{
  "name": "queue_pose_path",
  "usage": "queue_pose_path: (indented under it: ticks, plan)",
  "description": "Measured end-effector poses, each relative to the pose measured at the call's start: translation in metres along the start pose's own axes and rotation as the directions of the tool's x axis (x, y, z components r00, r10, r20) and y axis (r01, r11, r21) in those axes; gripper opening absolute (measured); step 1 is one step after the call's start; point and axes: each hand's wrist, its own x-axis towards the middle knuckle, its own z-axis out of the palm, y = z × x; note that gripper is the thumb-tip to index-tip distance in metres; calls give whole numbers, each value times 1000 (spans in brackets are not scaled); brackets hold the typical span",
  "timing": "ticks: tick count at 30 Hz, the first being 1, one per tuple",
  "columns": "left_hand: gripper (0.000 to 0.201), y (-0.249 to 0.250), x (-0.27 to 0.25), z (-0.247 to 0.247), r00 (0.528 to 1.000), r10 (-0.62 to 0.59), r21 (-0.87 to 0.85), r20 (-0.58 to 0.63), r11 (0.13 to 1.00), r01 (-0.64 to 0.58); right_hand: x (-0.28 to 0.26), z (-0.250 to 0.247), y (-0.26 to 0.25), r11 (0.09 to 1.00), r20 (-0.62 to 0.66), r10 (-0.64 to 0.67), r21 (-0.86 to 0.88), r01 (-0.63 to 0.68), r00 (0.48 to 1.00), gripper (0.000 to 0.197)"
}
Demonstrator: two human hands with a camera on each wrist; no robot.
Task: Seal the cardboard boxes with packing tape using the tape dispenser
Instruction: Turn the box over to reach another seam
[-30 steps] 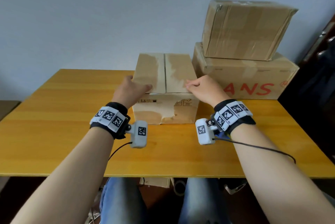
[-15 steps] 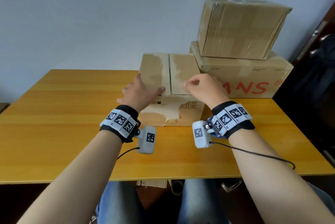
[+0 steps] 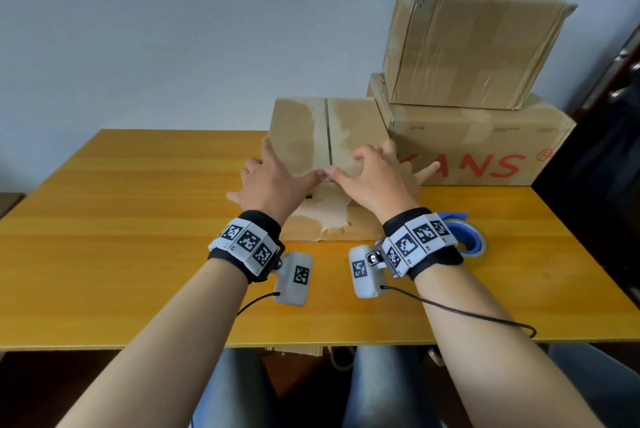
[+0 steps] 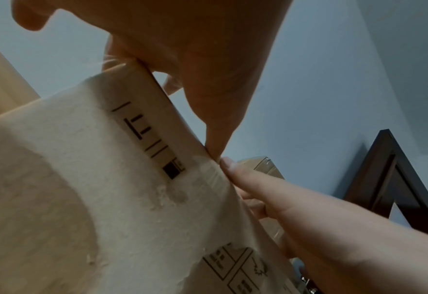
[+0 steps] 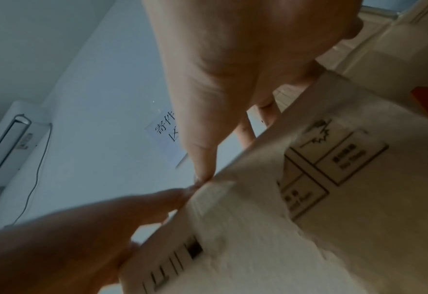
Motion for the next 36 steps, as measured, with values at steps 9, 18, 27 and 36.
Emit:
queue_pose_path:
  ticks: [9,18,27,36]
  plan:
    - [111,-15,16,2,998,44,-173,-41,984,-51,0,12,1,999,-67,17,45,-14,998,69]
    - [106,-32,21,5,993,83,-313,-80,944,-104,0,16,15,981,-118,-5,193,28,993,58]
    - [88,-47,26,-1,995,63,-459,-74,884,-90,4,21,22,974,-171,-22,217,59,985,45]
    - [79,-58,28,1,997,41,-654,-66,753,-74,6,22,23,972,-165,-25,228,63,986,42]
